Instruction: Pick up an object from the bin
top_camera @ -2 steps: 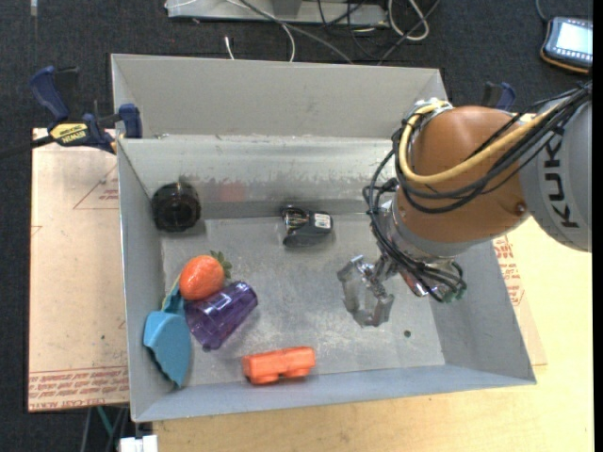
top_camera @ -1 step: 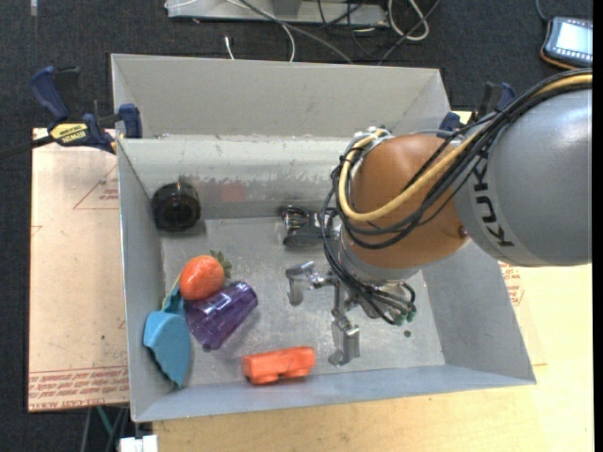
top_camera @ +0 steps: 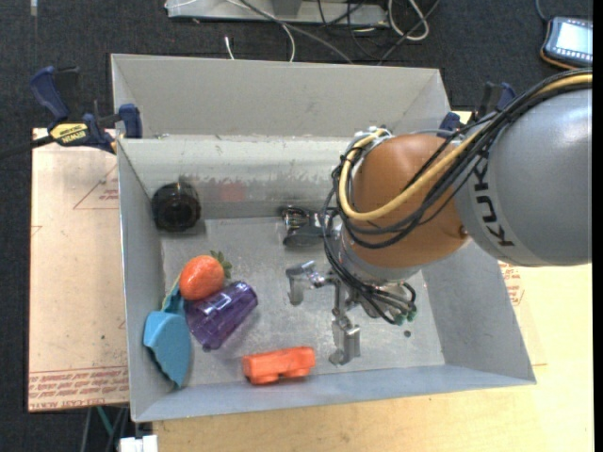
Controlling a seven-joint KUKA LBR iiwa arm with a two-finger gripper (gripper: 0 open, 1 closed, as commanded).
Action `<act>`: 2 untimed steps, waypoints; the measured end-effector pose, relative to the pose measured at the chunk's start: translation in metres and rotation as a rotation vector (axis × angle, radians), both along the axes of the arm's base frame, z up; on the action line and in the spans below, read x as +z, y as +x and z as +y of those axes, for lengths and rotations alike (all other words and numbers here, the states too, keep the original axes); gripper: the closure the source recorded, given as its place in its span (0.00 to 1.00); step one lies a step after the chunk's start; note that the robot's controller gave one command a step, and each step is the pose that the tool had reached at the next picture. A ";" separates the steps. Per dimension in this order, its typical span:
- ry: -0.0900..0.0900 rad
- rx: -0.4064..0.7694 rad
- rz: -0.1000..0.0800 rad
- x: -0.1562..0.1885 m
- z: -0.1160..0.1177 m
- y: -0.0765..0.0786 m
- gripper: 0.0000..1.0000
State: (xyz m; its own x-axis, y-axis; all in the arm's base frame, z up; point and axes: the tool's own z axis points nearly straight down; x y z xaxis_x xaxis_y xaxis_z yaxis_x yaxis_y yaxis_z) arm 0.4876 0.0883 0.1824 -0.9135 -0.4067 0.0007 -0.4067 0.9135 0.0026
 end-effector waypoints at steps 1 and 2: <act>0.002 -0.047 0.002 -0.026 0.034 -0.002 0.00; 0.000 0.427 -0.006 -0.072 0.067 0.031 0.00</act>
Offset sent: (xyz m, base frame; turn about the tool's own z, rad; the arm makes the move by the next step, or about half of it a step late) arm 0.0422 0.0790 -0.0910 -0.5082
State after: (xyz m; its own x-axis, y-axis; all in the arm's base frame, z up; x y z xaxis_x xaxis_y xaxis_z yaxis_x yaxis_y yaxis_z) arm 0.5190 0.1552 0.1103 -0.6631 -0.7485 -0.0041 -0.7485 0.6631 -0.0005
